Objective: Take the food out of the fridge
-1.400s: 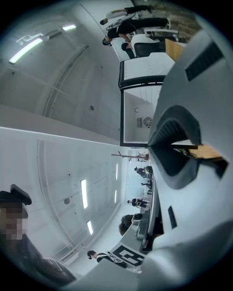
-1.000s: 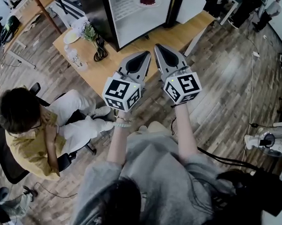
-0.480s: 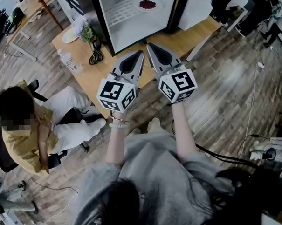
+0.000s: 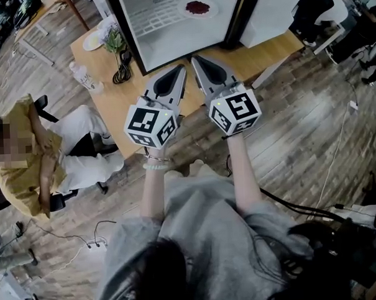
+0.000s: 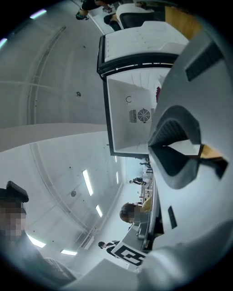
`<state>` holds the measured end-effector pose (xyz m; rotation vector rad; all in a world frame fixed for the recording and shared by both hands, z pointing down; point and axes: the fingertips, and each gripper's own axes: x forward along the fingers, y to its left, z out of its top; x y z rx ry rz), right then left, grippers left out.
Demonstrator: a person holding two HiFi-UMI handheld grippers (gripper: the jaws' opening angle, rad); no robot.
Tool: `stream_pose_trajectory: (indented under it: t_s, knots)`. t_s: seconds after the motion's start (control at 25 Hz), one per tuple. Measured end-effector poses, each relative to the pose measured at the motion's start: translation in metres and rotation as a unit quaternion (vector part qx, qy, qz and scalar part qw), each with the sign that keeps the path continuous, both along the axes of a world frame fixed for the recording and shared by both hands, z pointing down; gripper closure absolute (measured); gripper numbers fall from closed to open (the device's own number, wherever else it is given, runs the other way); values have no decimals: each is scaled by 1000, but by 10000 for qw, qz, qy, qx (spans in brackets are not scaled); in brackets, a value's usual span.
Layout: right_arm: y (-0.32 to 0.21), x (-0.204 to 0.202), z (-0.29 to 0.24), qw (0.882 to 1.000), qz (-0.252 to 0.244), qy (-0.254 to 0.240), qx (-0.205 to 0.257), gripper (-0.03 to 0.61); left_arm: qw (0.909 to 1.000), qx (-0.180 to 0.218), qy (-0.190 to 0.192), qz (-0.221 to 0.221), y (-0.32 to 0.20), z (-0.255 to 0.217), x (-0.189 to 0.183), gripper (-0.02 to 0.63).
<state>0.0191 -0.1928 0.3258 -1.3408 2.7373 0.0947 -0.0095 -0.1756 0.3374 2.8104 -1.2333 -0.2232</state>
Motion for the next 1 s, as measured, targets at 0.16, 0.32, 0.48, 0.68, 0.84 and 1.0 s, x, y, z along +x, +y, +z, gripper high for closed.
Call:
stream_pose_trajectory:
  t_s: [0.16,0.32,0.48,0.68,0.84,1.0]
  knots:
    - [-5,0,9,9999,-130,-61,-67,569,9999,-54,-70,-111,-4,8,1,606]
    - [-12,-2,12,9997,-177,-131,-119,569,9996,-133,-131,-212,-9,12,-6,606]
    - [-28,2,17,9996,-80,-184,-188,569,9995,-191,-187,-175,-24,15,-8,606]
    - [-60,4,17,9997,-26,-129,-189,569,9998,-179,-119,-11,-58,18,-3,606]
    - [-88,13,17,9996,102,-143,-239,569,9997,-96,-100,196,-86,16,6,606]
    - [-107,21,22,9984,197,-288,-437,569,9995,-76,-31,297,-105,15,9,606]
